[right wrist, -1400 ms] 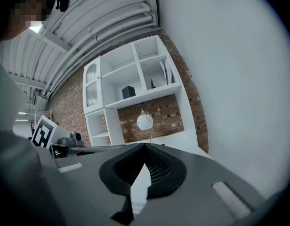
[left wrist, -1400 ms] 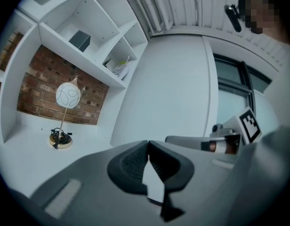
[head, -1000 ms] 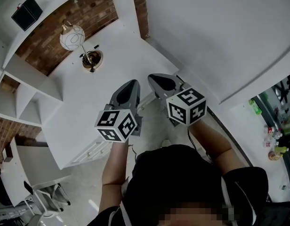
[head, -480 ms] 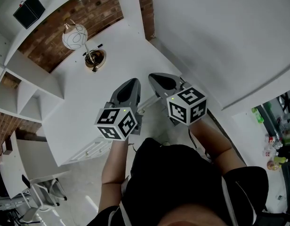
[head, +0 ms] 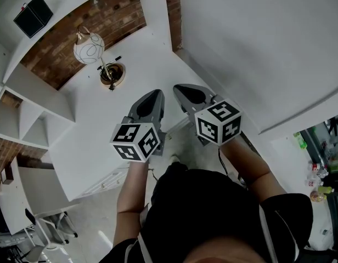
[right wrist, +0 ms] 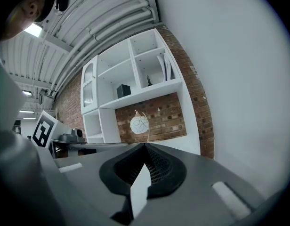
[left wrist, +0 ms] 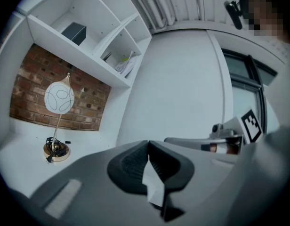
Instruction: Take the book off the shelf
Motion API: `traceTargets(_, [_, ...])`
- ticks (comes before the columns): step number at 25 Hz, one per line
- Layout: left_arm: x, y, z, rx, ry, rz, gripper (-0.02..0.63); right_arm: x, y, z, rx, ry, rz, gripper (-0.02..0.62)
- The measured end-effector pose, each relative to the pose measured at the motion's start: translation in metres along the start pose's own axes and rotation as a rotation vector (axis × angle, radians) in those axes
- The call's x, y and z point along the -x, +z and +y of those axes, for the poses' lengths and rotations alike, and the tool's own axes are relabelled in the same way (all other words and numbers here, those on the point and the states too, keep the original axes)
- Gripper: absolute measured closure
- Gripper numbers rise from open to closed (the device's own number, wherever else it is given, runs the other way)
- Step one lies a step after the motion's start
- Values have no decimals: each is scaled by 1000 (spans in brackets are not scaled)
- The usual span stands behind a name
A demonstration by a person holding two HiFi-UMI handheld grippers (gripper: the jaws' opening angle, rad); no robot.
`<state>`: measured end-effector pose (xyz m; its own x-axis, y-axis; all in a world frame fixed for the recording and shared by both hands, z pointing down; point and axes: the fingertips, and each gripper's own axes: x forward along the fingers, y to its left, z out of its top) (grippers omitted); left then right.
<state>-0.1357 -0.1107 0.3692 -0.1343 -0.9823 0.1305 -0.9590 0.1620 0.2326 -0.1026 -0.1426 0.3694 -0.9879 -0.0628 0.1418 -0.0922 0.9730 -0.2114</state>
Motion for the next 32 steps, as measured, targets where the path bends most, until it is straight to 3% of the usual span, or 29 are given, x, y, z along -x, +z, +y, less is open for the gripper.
traceTargets(18, [-45,25,60,5,-22,4,598,-67,19,-31,-5,-36,3,597])
traceTargets(32, [-54,49,105,-17,-67,14,598,-122,39,-27,6,-66,-14,597])
